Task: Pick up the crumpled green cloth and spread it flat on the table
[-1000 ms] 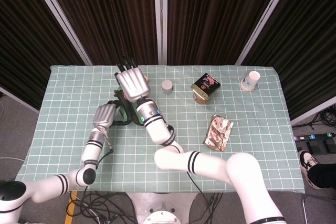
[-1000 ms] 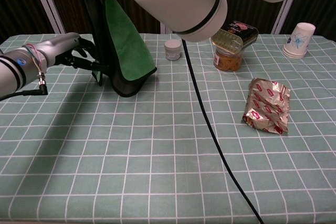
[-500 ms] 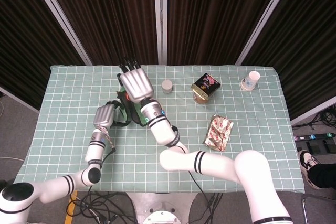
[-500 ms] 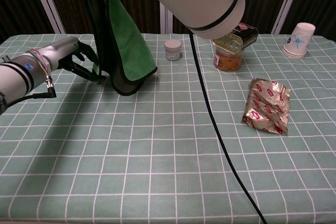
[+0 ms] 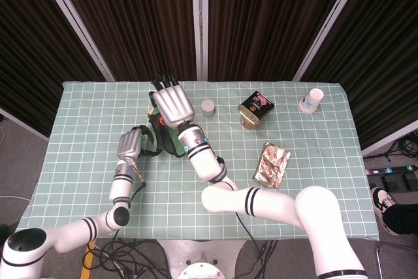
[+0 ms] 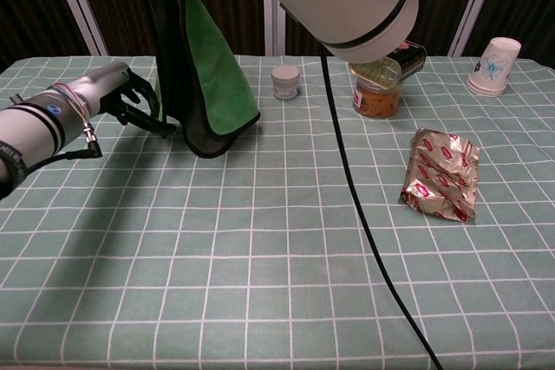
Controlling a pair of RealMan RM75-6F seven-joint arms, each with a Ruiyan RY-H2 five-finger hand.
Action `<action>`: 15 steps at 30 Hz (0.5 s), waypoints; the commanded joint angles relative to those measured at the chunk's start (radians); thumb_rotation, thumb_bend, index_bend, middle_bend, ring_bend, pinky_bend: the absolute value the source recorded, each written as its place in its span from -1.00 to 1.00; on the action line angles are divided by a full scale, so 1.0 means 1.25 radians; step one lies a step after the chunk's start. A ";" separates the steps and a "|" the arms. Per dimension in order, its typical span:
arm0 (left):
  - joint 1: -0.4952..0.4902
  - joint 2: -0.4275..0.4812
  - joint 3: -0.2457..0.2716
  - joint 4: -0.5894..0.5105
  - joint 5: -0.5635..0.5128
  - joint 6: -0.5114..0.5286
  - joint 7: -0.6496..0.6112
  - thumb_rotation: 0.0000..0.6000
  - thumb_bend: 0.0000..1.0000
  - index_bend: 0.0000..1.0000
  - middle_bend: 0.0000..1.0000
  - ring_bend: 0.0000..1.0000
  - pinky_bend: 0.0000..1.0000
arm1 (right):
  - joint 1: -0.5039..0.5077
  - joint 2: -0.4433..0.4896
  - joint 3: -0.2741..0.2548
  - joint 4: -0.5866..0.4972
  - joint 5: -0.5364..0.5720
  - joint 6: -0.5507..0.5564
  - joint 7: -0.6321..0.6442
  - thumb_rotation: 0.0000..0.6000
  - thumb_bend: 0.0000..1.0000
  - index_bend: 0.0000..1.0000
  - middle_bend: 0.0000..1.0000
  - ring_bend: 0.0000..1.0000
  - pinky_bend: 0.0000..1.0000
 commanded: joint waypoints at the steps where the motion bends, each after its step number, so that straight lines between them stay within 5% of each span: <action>1: 0.004 -0.006 -0.011 0.006 0.007 0.004 -0.024 0.59 -0.59 0.18 -0.33 -0.53 -0.19 | -0.004 0.004 -0.002 -0.003 -0.001 -0.001 0.006 1.00 -0.03 0.38 -0.65 -0.93 -1.00; 15: 0.029 0.033 -0.019 -0.030 0.048 -0.003 -0.082 0.59 -0.06 0.31 -0.24 -0.52 -0.19 | -0.057 0.058 -0.028 -0.067 -0.028 -0.001 0.063 1.00 -0.02 0.38 -0.65 -0.94 -1.00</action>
